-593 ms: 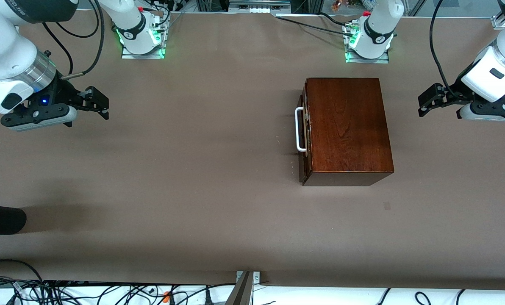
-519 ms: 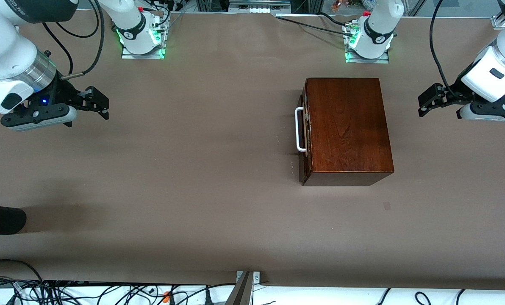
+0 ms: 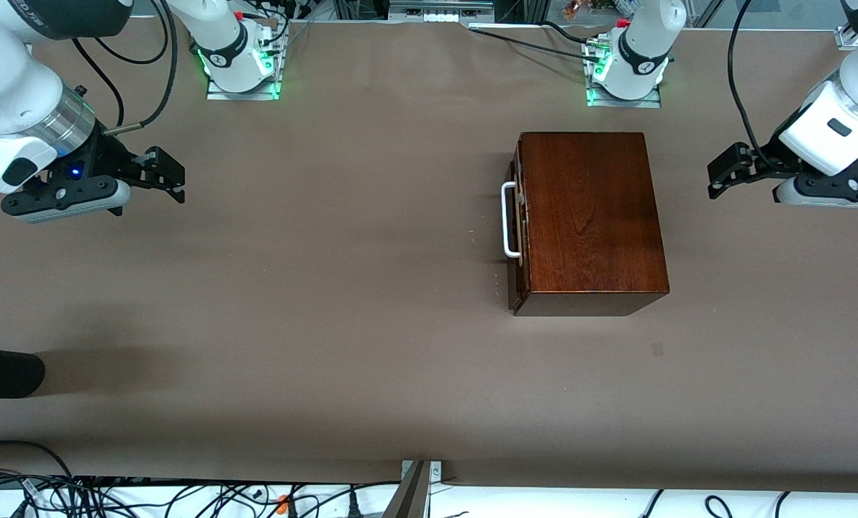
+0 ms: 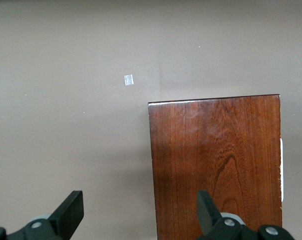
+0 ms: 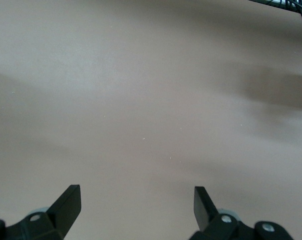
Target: Open drawer, take yellow block, close drawer
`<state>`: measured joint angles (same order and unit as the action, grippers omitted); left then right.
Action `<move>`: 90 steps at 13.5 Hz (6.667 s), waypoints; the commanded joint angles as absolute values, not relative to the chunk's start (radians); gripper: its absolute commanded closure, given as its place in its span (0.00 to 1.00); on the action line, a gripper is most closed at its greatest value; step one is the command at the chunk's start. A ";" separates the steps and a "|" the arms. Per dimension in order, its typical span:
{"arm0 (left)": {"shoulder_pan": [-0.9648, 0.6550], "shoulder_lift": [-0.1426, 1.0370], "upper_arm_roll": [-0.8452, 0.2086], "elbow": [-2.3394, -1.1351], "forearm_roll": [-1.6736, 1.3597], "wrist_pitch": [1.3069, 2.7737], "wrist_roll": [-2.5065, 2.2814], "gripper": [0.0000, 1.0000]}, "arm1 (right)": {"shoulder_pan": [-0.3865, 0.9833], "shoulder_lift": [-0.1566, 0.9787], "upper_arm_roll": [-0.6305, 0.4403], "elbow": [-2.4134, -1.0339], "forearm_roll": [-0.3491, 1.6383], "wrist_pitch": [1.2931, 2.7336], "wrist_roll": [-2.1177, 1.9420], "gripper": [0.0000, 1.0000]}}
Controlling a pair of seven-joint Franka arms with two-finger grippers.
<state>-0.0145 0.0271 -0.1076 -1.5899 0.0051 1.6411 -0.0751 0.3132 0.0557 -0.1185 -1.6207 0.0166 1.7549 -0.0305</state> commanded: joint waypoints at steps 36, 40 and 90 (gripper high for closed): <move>-0.420 0.498 -0.414 -1.565 0.328 1.859 -0.770 0.00 | 0.308 0.054 -0.117 -1.617 0.029 1.743 -0.021 0.00; -0.414 0.502 -0.411 -1.597 0.365 1.859 -0.772 0.00 | 0.308 0.054 -0.117 -1.617 0.029 1.743 -0.021 0.00; -0.546 0.640 -0.413 -1.485 0.391 1.985 -0.928 0.00 | 0.307 0.054 -0.124 -1.617 0.029 1.743 -0.021 0.00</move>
